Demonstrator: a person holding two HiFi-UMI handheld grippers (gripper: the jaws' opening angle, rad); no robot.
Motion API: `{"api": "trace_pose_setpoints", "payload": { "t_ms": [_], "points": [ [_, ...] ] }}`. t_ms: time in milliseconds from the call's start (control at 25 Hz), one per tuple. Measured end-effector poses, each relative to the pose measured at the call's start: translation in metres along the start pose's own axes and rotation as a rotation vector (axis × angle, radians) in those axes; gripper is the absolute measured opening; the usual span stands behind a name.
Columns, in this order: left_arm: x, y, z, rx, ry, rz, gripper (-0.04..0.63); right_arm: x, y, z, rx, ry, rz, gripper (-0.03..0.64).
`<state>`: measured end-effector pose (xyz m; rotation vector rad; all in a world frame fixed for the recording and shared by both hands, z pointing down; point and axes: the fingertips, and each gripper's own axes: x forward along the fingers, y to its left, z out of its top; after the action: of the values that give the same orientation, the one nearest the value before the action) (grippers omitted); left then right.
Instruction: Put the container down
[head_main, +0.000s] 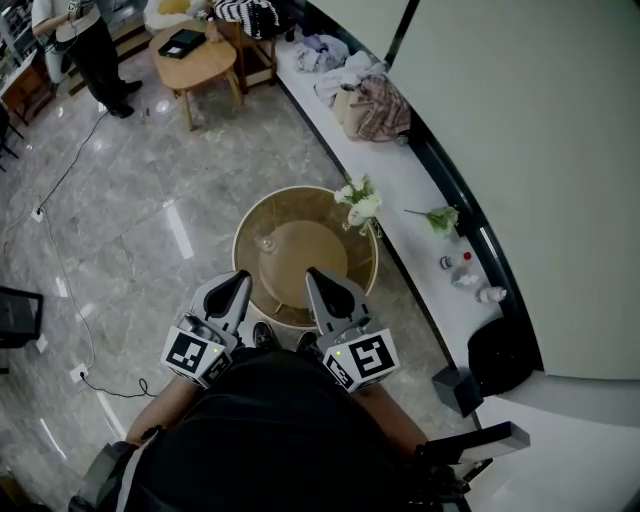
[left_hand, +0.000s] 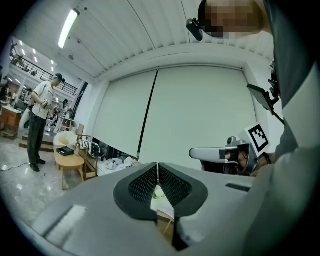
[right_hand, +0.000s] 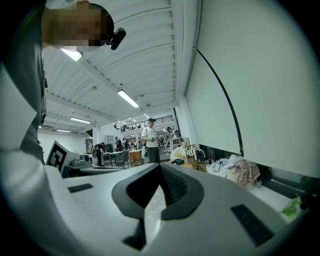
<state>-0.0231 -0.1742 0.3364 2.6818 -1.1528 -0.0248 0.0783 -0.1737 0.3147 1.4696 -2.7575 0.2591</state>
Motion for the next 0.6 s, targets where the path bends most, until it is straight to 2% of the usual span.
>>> {"api": "trace_pose_setpoints", "payload": {
  "t_ms": [120,360,600],
  "points": [
    [0.003,0.006,-0.009,0.024,0.018,-0.015,0.006,0.003,-0.004,-0.002,0.003,0.006,-0.017,0.002],
    [0.013,0.017,-0.001,-0.024,-0.001,-0.033,0.006,0.014,-0.008,-0.005,0.008,0.015,-0.041,0.002],
    [0.021,0.03,-0.009,0.008,0.039,-0.055,0.006,0.027,-0.013,-0.005,0.009,0.017,-0.061,0.002]
  ]
}}
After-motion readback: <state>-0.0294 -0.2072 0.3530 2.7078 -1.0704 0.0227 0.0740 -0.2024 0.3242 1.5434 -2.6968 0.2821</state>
